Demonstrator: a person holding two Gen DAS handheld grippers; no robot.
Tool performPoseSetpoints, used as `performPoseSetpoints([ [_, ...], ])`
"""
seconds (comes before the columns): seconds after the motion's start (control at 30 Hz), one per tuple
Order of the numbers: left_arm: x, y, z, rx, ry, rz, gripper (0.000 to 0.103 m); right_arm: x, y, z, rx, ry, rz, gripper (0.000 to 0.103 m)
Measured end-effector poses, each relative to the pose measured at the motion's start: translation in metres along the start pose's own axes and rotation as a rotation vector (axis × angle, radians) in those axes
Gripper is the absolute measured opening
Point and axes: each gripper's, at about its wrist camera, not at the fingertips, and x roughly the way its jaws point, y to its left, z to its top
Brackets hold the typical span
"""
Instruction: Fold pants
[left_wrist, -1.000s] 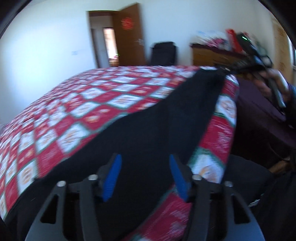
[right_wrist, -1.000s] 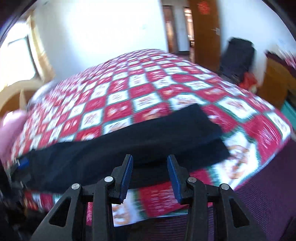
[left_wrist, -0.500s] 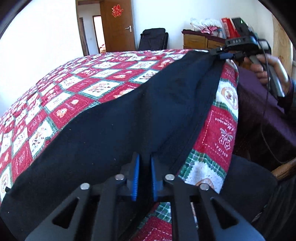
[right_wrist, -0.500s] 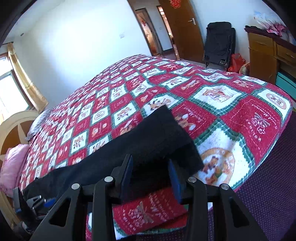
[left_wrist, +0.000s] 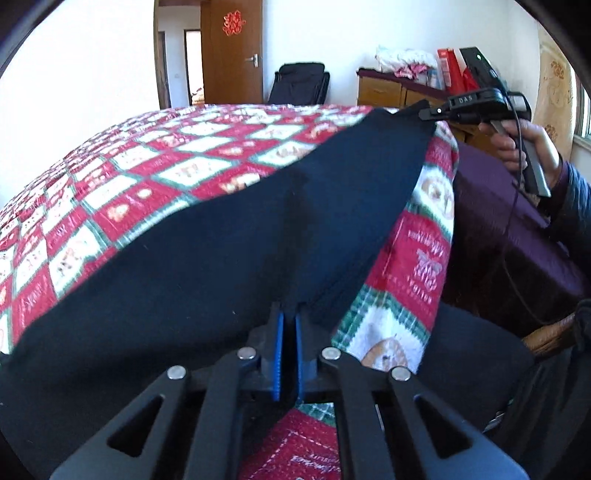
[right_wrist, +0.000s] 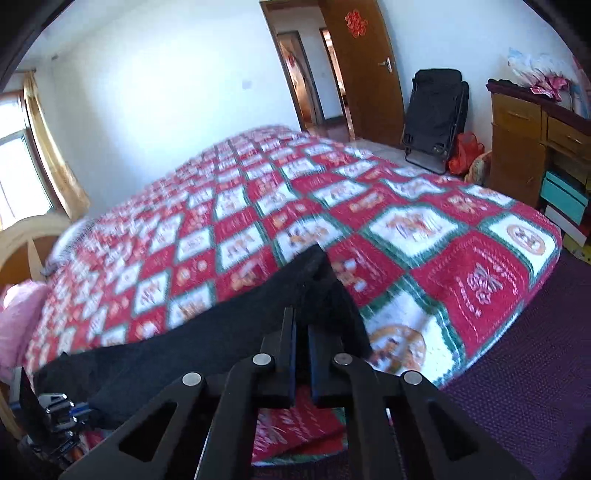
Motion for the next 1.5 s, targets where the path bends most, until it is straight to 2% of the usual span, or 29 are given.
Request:
performPoseSetpoints([
  [0.03,0.001,-0.002,-0.001,0.009,0.001,0.007,0.016,0.003,-0.003,-0.001,0.012,0.009,-0.008,0.005],
  [0.07,0.0,-0.005,-0.001,0.021,-0.008,0.025,0.018,0.007,-0.009,-0.003,0.045,0.018,-0.005,0.005],
  [0.1,-0.001,-0.005,-0.001,0.026,-0.013,0.037,0.03,0.007,-0.013,-0.003,0.069,0.022,0.008,0.006],
  [0.13,-0.004,-0.006,-0.002,0.026,-0.021,0.047,0.047,0.006,-0.014,-0.002,0.073,0.019,0.006,0.008],
  [0.17,-0.007,-0.005,-0.002,0.023,-0.034,0.055,0.054,0.001,-0.012,0.0,0.062,0.001,-0.031,0.012],
  [0.2,-0.011,-0.005,-0.002,0.02,-0.053,0.07,0.065,-0.007,-0.008,0.002,0.037,-0.039,-0.101,0.027],
  [0.23,-0.018,-0.004,-0.003,0.011,-0.081,0.074,0.066,-0.015,-0.003,0.003,0.015,-0.084,-0.152,0.038],
  [0.3,-0.026,-0.002,-0.003,-0.005,-0.103,0.067,0.066,-0.029,0.005,0.006,-0.008,-0.146,-0.171,0.039],
  [0.4,-0.031,0.004,-0.004,-0.021,-0.113,0.094,0.067,-0.033,0.025,0.011,-0.049,-0.181,-0.047,0.039],
  [0.47,-0.031,0.01,-0.006,-0.03,-0.107,0.131,0.068,-0.018,0.039,0.014,-0.082,-0.13,0.067,0.04],
  [0.53,-0.032,0.02,-0.009,-0.058,-0.101,0.167,0.072,0.003,0.047,0.016,-0.09,-0.075,0.101,0.04],
  [0.63,-0.036,0.042,-0.021,-0.116,-0.082,0.255,0.073,0.048,0.043,0.017,-0.073,0.068,-0.03,0.04],
  [0.67,-0.04,0.052,-0.028,-0.137,-0.079,0.286,0.073,0.056,0.038,0.015,-0.066,0.076,-0.063,0.04],
  [0.7,-0.046,0.061,-0.034,-0.162,-0.077,0.309,0.073,0.053,0.039,0.014,-0.077,0.053,-0.059,0.04],
  [0.77,-0.065,0.087,-0.054,-0.24,-0.079,0.366,0.073,0.046,0.05,0.012,-0.127,0.056,-0.097,0.04],
  [0.83,-0.086,0.105,-0.071,-0.284,-0.093,0.429,0.074,0.034,0.066,0.01,-0.164,0.012,-0.103,0.04],
  [0.9,-0.102,0.117,-0.085,-0.299,-0.095,0.498,0.074,0.025,0.083,0.008,-0.187,-0.013,-0.048,0.04],
  [0.97,-0.119,0.137,-0.101,-0.352,-0.097,0.552,0.076,0.027,0.106,0.005,-0.202,-0.002,0.037,0.04],
  [1.1,-0.133,0.162,-0.125,-0.433,-0.092,0.626,0.076,0.043,0.181,-0.003,-0.27,0.084,0.252,0.04],
  [1.17,-0.131,0.17,-0.136,-0.456,-0.074,0.643,0.076,0.055,0.231,-0.011,-0.306,0.133,0.371,0.04],
  [1.2,-0.13,0.174,-0.143,-0.471,-0.075,0.647,0.079,0.06,0.253,-0.015,-0.316,0.162,0.422,0.04],
  [1.27,-0.136,0.177,-0.153,-0.498,-0.114,0.636,0.083,0.074,0.299,-0.023,-0.328,0.223,0.512,0.04],
  [1.4,-0.149,0.182,-0.157,-0.504,-0.137,0.673,0.083,0.1,0.383,-0.042,-0.35,0.342,0.624,0.04],
  [1.5,-0.166,0.196,-0.168,-0.555,-0.176,0.702,0.083,0.115,0.43,-0.056,-0.381,0.398,0.648,0.04],
])
